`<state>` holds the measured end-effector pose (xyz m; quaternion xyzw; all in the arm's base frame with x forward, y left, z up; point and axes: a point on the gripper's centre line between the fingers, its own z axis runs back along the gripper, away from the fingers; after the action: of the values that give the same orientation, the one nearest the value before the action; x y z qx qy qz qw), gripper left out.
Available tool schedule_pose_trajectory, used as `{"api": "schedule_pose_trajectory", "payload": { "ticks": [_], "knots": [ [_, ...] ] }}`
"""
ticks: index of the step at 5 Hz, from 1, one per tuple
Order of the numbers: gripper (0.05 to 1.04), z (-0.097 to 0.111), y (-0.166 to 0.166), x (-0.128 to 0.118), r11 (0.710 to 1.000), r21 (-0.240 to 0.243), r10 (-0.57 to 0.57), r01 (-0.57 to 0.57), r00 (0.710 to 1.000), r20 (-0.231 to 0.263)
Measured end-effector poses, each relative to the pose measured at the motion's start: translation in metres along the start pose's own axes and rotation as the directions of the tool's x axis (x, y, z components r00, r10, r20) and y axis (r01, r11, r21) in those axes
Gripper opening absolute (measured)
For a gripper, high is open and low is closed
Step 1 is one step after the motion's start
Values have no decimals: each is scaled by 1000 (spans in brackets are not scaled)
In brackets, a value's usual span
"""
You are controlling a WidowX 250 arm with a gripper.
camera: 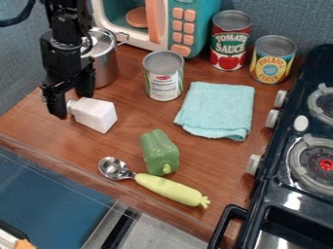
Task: Change the position of the white container to stand upright
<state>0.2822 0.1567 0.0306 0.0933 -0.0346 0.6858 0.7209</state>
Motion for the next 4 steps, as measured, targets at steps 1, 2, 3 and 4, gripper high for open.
{"api": "schedule_pose_trajectory", "payload": {
  "ticks": [1,2,3,4],
  "knots": [
    [1000,0,0,2,1000,-2,11,-11,1000,7],
    [1000,-1,-1,1,1000,-8,23,-23,1000,11],
    [1000,-3,0,-2,1000,-6,25,-25,1000,9],
    [1000,-1,-4,-9,1000,-7,6,-6,1000,22]
  ]
}}
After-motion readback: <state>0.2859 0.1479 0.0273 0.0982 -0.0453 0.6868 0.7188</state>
